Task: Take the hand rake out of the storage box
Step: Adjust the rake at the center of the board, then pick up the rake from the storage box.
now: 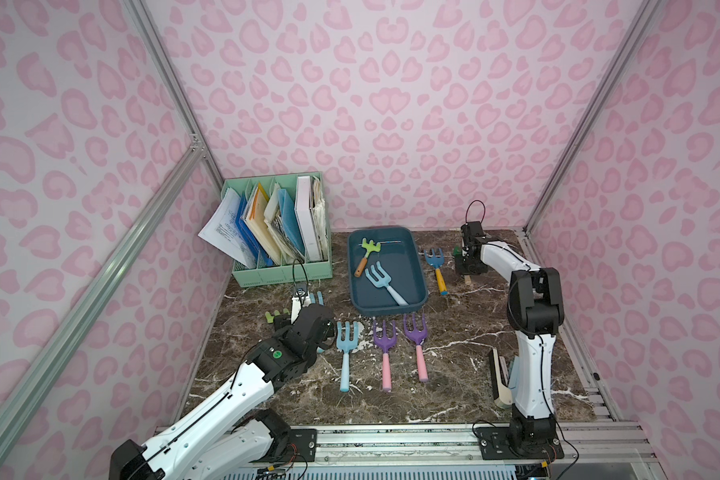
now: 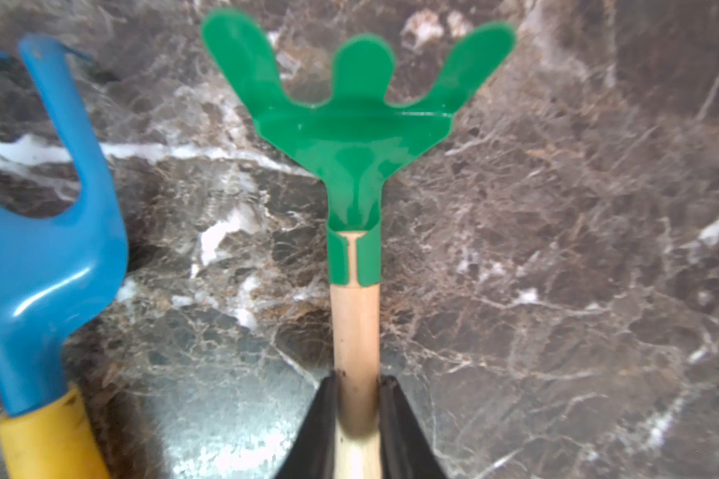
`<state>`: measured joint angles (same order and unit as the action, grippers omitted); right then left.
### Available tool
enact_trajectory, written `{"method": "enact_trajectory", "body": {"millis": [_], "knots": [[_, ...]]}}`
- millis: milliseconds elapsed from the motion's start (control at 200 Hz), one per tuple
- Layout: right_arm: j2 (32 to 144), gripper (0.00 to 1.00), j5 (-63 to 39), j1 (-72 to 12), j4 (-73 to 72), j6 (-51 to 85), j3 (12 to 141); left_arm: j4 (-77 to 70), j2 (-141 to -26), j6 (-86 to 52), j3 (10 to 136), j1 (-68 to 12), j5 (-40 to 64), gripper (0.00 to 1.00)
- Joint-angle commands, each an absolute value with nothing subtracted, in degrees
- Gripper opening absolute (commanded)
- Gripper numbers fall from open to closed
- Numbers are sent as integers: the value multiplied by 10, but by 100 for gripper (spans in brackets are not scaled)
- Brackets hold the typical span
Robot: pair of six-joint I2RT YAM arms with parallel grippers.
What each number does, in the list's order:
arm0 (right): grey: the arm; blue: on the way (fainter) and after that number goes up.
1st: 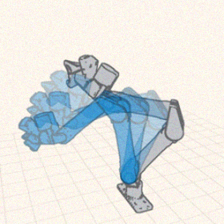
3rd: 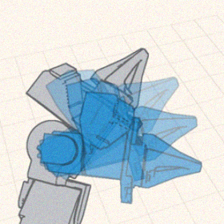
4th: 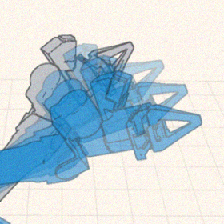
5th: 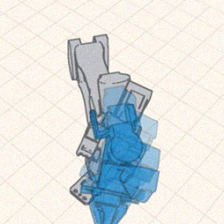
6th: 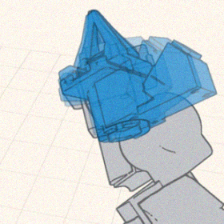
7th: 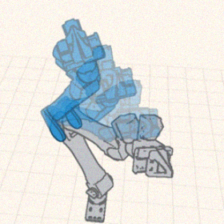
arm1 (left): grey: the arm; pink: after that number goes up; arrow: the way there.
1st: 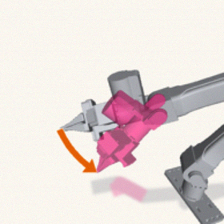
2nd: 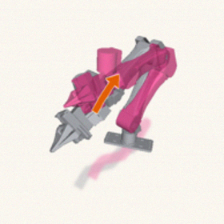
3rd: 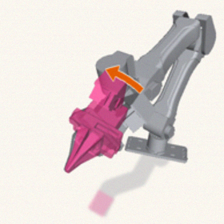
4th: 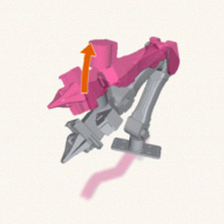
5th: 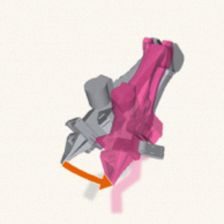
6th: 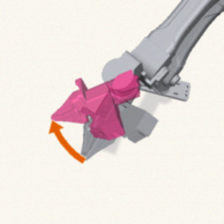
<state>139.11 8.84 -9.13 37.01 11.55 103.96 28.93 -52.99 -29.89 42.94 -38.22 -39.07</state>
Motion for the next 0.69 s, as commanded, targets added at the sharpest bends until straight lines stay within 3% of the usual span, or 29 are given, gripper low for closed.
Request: {"method": "enact_trajectory", "body": {"millis": [0, 105, 195, 240, 435, 555, 690], "knots": [[1385, 45, 110, -94, 376, 118, 1045, 267, -544, -303, 443, -382, -364, 98], [1345, 52, 118, -100, 377, 124, 1026, 253, -567, -308, 460, -382, -349, 98], [1278, 86, 133, -114, 368, 139, 992, 257, -623, -321, 508, -382, -331, 98], [1245, 98, 141, -123, 361, 151, 969, 274, -666, -335, 547, -382, -329, 98], [1119, 98, 102, -180, 286, 160, 856, 311, -892, -373, 742, -383, -316, 85], [1058, 98, 38, -228, 213, 103, 797, 330, -960, -361, 828, -374, -314, 92], [1043, 93, -49, -279, 149, 50, 751, 303, -903, -341, 786, -363, -320, 99]]}}
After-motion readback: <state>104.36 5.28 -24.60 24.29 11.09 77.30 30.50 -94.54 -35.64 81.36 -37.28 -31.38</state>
